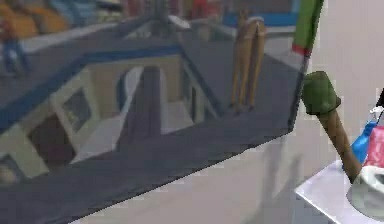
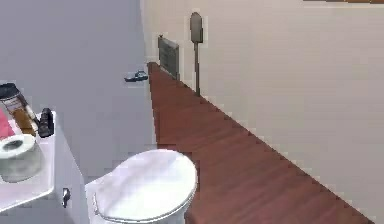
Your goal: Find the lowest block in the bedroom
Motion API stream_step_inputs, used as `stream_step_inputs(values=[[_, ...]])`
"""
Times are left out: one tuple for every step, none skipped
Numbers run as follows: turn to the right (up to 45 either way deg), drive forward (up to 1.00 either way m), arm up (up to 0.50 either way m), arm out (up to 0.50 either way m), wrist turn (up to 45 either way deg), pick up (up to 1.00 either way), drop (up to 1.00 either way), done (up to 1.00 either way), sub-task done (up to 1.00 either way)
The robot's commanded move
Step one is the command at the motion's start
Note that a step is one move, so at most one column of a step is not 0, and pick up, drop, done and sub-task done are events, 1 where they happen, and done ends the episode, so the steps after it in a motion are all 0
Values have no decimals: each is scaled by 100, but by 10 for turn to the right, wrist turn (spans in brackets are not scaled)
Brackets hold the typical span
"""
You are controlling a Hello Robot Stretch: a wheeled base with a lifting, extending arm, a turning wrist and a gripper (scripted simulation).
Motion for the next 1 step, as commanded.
stream_step_inputs(values=[[450,0,0,0,0,0,0,0,0]])
